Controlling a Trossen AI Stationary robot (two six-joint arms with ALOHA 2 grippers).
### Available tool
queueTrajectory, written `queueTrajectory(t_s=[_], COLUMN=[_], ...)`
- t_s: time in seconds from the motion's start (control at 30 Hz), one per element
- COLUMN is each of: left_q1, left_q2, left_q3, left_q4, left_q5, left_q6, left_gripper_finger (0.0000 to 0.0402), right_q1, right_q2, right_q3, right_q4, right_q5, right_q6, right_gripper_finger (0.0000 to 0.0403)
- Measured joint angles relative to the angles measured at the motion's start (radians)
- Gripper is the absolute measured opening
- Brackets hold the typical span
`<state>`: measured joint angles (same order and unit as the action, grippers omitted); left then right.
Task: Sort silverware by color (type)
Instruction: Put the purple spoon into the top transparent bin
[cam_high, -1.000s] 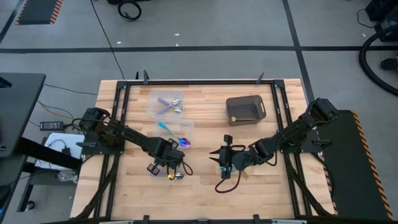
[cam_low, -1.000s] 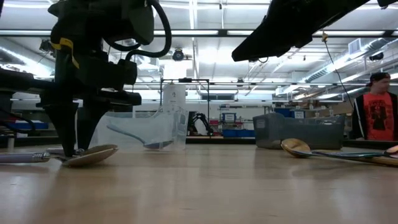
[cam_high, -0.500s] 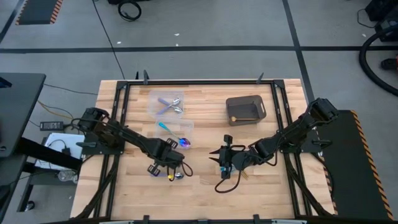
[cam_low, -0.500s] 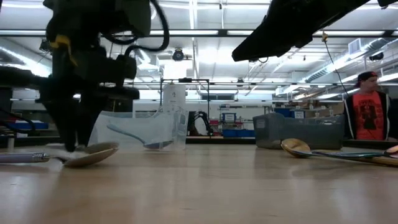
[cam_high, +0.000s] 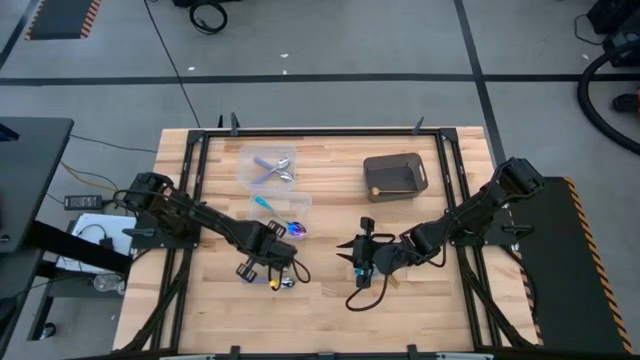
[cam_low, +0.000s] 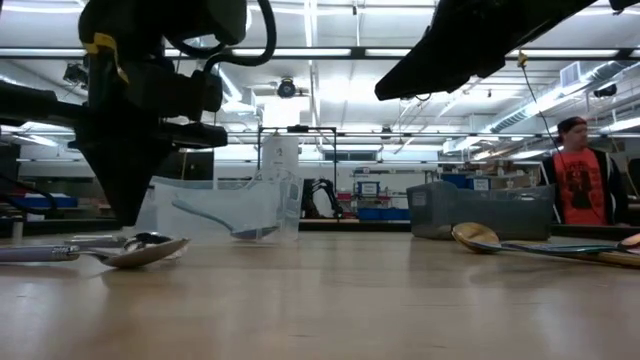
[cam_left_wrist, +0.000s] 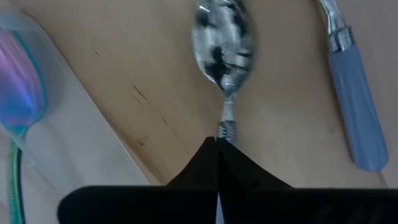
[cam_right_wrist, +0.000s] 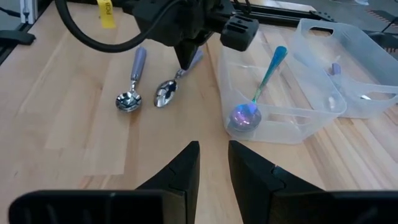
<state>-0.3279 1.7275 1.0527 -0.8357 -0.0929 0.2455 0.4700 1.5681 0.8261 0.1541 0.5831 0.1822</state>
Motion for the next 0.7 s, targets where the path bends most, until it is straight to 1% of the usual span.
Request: queueTrajectory(t_s=[0.07, 0.17, 0.27, 0.43, 0.5, 0.57, 0.7], left_q1=[0.004, 0.015, 0.019, 0.018, 0.017, 0.012, 0.003], left_q2=[-0.001, 0.0, 0.0, 0.0, 0.001, 0.005, 0.038], left_q3=[0.001, 0.001, 0.001, 0.001, 0.001, 0.001, -0.006], left_q4=[0.003, 0.009, 0.011, 0.072, 0.079, 0.081, 0.089], left_q5=[0.006, 0.012, 0.021, 0.082, 0.085, 0.082, 0.063], left_q6=[-0.006, -0.065, -0.102, -0.135, -0.148, -0.157, -0.182], left_gripper_finger=[0.0001, 0.001, 0.0035, 0.0093, 0.0112, 0.0125, 0.0131], right_q1=[0.0, 0.0, 0.0, 0.0, 0.001, 0.002, 0.002], right_q2=[0.0, 0.0, 0.0, 0.0, 0.0, 0.0, 0.0], right_q3=[0.0, 0.0, 0.0, 0.0, 0.0, 0.0, 0.0], right_q4=[0.001, 0.001, 0.001, 0.001, 0.001, 0.001, 0.001], right_q5=[0.0, 0.0, 0.0, 0.0, 0.0, 0.0, 0.0], right_q6=[0.0, 0.0, 0.0, -0.001, -0.001, -0.001, -0.001], right_gripper_finger=[0.0095, 0.0095, 0.0095, 0.0095, 0.0095, 0.0095, 0.0095])
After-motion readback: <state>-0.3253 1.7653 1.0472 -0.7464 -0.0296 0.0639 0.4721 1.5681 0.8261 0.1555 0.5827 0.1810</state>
